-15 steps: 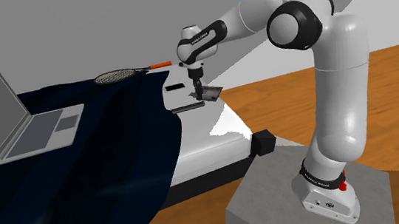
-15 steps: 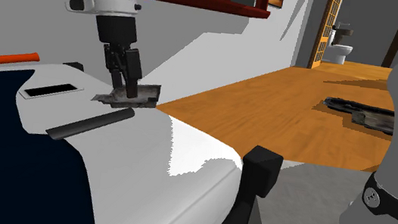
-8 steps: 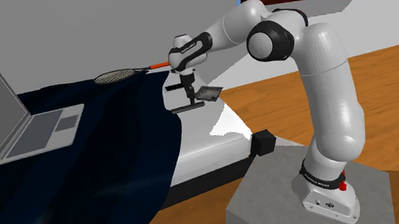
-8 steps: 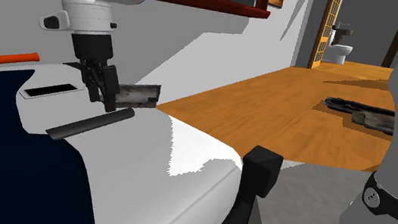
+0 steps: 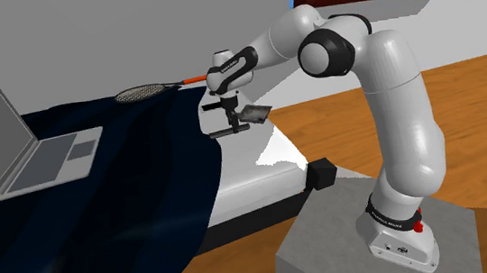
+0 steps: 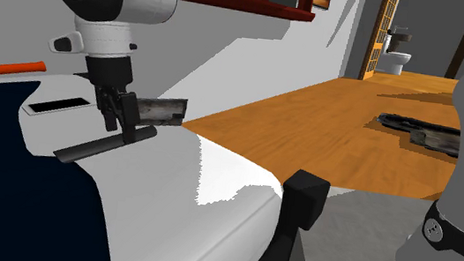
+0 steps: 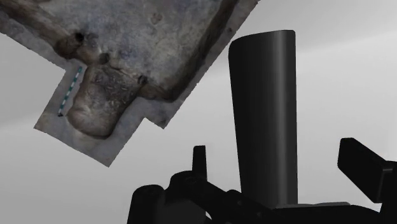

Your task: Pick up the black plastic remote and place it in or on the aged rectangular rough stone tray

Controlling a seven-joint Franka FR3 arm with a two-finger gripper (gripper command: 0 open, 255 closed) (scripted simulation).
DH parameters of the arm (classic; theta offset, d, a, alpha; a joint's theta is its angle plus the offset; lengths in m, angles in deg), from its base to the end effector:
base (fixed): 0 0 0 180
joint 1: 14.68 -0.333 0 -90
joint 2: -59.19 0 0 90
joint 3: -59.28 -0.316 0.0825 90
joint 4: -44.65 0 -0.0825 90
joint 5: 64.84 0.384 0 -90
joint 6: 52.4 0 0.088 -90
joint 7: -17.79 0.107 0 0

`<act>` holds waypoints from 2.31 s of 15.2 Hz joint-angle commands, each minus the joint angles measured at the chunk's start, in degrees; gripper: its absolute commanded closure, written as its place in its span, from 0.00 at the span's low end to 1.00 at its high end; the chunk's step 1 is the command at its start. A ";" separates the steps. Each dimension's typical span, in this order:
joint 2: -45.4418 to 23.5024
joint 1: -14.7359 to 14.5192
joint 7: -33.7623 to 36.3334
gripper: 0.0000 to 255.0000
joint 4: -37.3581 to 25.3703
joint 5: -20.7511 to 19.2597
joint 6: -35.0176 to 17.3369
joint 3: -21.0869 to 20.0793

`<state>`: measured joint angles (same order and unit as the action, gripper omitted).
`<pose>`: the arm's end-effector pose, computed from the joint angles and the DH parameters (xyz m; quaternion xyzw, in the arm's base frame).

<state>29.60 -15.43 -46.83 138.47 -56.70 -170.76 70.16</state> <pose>0.6655 -0.0965 0.3152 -0.8999 -0.4342 0.0221 0.0345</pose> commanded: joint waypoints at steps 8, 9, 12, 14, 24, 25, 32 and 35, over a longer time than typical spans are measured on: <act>-0.04 0.03 -0.05 1.00 0.11 0.02 -0.15 0.00; -0.07 -0.06 0.06 1.00 0.10 0.02 -0.19 -0.03; -0.21 0.05 -0.05 1.00 -0.12 0.04 -0.09 -0.01; -0.02 0.01 -0.02 1.00 0.05 0.01 -0.08 0.00; 3.12 -0.15 0.63 1.00 -3.07 -0.81 6.12 0.41; 3.38 -0.16 0.69 1.00 -3.47 -0.88 6.76 0.45; 4.89 -0.16 1.08 1.00 -6.66 -1.31 11.43 0.64; 5.37 -0.13 1.24 1.00 -8.28 -1.45 13.50 0.71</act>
<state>34.78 -15.53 -45.71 130.81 -58.09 -158.08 70.86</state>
